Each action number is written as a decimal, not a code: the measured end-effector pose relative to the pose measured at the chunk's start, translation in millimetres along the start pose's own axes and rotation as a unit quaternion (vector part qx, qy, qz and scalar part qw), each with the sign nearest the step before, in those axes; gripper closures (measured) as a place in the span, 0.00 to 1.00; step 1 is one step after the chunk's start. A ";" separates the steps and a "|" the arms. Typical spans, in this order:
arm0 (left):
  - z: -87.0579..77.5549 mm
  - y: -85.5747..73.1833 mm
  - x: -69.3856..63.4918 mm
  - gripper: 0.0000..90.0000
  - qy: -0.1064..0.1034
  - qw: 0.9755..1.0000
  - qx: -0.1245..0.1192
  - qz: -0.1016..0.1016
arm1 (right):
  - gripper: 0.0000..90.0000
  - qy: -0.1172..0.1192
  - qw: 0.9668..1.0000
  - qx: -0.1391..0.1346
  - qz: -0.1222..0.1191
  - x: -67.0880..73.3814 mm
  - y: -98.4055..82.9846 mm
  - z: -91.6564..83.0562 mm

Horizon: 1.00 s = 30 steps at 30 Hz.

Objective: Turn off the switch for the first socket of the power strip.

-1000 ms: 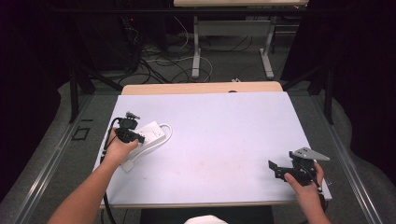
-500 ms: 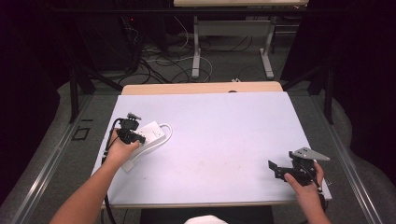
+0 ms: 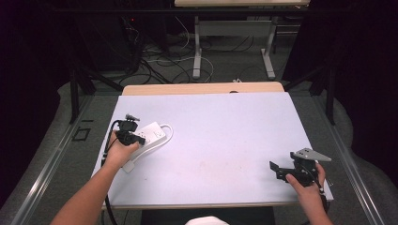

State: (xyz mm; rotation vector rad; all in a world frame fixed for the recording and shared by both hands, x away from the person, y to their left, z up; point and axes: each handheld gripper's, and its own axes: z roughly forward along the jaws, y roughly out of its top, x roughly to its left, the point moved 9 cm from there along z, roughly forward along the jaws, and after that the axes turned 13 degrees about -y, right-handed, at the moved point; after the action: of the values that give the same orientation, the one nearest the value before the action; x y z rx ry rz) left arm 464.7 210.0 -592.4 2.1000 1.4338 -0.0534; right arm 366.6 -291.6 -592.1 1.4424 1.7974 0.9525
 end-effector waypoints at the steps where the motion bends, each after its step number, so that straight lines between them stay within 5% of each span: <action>1: 0.0 0.0 0.0 1.00 0.000 1.000 0.000 -0.001 | 0.06 0.000 1.000 -0.001 -0.002 -0.2 0.1 0.2; 16: 0.6 1.1 -1.1 1.00 0.010 1.000 0.005 0.003 | 0.06 -0.001 1.000 0.000 0.002 0.0 0.1 0.2; 30: -2.2 4.7 -2.2 0.97 0.011 1.000 -0.019 0.022 | 0.06 -0.004 1.000 -0.003 0.003 -2.0 0.5 0.3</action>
State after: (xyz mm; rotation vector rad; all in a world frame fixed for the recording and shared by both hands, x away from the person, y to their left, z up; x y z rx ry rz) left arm 467.2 208.1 -587.7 2.1069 1.3902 0.0144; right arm 367.5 -293.5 -591.8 1.4471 1.7843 0.9513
